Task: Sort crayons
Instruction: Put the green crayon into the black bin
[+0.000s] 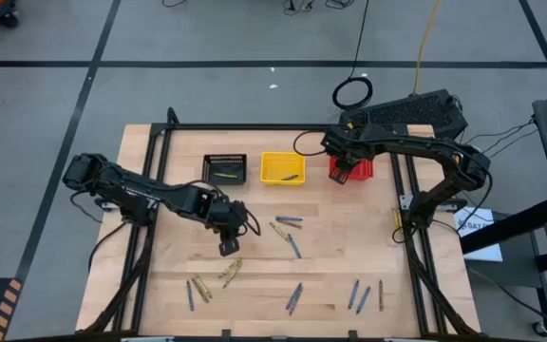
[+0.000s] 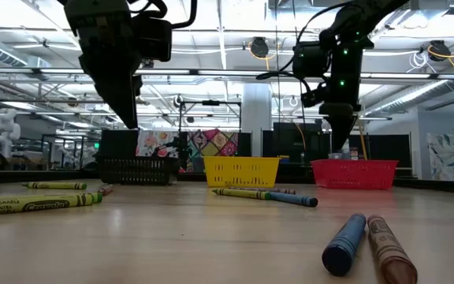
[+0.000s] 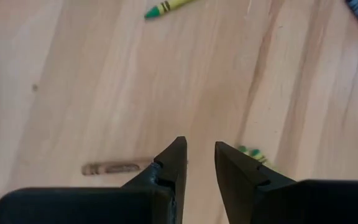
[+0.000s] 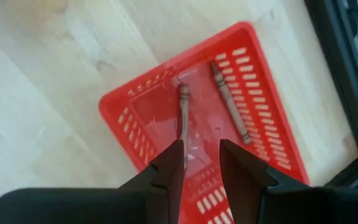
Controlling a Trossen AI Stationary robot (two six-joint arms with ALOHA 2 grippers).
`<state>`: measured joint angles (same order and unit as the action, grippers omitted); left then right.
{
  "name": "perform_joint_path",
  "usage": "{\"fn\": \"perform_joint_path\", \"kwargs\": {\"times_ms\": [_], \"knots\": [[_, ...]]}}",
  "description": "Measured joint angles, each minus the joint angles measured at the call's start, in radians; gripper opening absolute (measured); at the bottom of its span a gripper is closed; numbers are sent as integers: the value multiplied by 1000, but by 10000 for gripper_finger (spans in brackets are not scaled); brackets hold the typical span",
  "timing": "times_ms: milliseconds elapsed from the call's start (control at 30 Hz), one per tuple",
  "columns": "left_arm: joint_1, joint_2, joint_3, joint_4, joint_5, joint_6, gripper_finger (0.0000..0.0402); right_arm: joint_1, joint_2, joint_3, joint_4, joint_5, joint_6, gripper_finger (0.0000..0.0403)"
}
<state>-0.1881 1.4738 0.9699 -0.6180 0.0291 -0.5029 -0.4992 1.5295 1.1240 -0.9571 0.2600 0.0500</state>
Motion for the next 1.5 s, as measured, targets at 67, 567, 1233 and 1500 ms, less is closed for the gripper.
{"fn": "perform_joint_path", "kwargs": {"times_ms": [67,567,1233,1500], "knots": [[-23,0,0,-5,-6,-54,86,7,0,0,-27,-1,19,91],[-183,0,-45,-21,-69,-330,86,17,0,0,-118,-2,92,91],[-332,135,-43,81,-93,-565,86,20,0,0,-149,-3,95,91],[-360,152,-43,79,-111,-600,86,39,0,0,-149,-3,125,91]]}}
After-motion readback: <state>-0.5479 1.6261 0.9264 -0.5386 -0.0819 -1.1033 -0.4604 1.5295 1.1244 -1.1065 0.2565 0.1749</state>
